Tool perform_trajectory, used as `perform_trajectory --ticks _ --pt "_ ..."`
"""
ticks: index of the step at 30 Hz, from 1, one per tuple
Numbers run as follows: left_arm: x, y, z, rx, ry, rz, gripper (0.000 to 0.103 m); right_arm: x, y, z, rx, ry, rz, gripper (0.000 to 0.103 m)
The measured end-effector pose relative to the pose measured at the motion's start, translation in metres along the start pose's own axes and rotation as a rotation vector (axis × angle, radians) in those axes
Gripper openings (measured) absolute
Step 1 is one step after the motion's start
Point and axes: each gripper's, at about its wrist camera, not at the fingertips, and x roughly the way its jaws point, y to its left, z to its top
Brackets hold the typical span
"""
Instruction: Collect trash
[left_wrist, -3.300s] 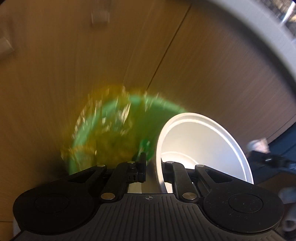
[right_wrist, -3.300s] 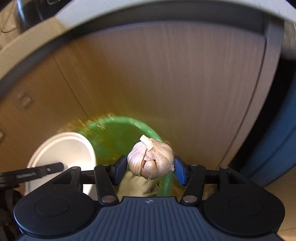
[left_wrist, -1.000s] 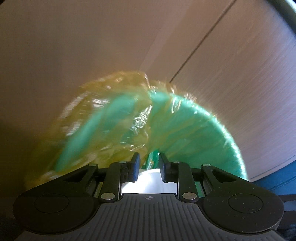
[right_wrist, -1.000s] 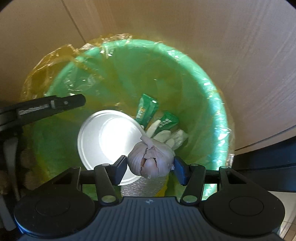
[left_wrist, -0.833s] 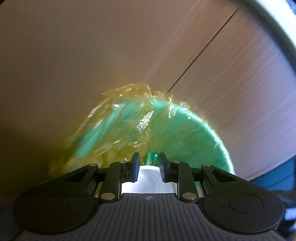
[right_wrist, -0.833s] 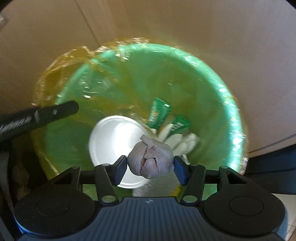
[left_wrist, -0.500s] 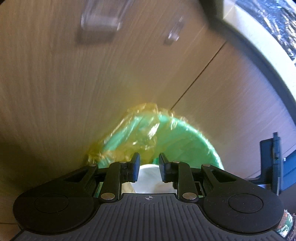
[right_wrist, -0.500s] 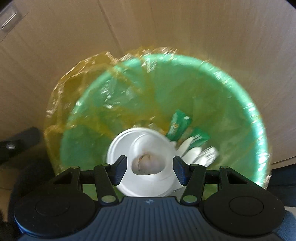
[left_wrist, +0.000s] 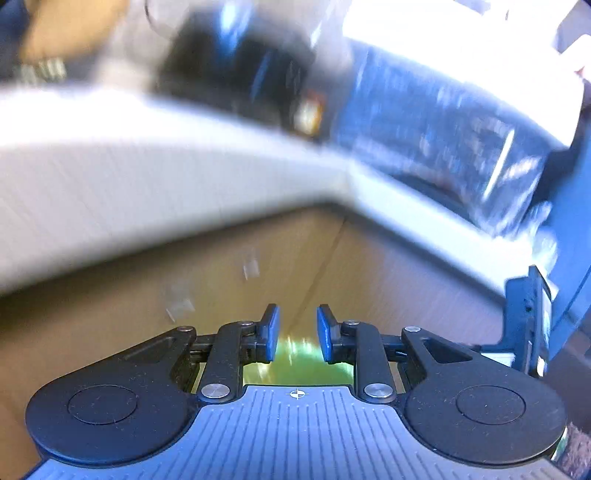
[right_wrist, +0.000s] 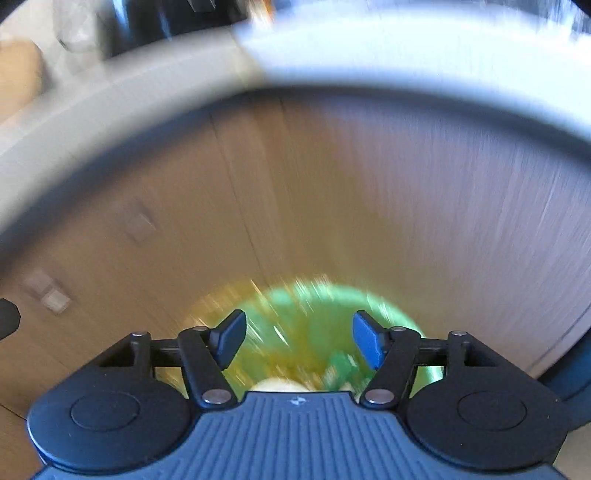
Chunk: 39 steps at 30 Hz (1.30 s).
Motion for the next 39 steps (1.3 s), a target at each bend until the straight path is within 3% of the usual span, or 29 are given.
perform_trajectory --ticks 6,8,11,17,21,28,39 --pt "-0.083 -0.019 0.053 0.096 -0.242 0.158 0.025 -0.092 0.058 0.031 -0.086 -0.257 0.163 0.079" --pt "-0.094 -0.027 0.061 0.145 -0.275 0.197 0.025 -0.12 0.085 0.039 -0.143 -0.326 0.207 0.096" --pt "-0.111 -0.025 0.064 0.152 -0.316 0.23 0.022 -0.148 0.119 0.047 -0.198 -0.384 0.25 0.101" --pt "-0.13 -0.021 0.066 0.172 -0.324 0.355 0.018 -0.164 0.139 0.037 -0.179 -0.366 0.245 0.101" --pt "-0.131 -0.017 0.065 0.185 -0.298 0.356 0.018 -0.163 0.154 0.025 -0.213 -0.355 0.185 0.101" --pt "-0.121 -0.023 0.064 0.228 -0.257 0.375 0.018 -0.162 0.154 0.021 -0.211 -0.374 0.155 0.101" --pt "-0.112 -0.025 0.059 0.243 -0.226 0.369 0.018 -0.158 0.147 0.022 -0.182 -0.351 0.158 0.101"
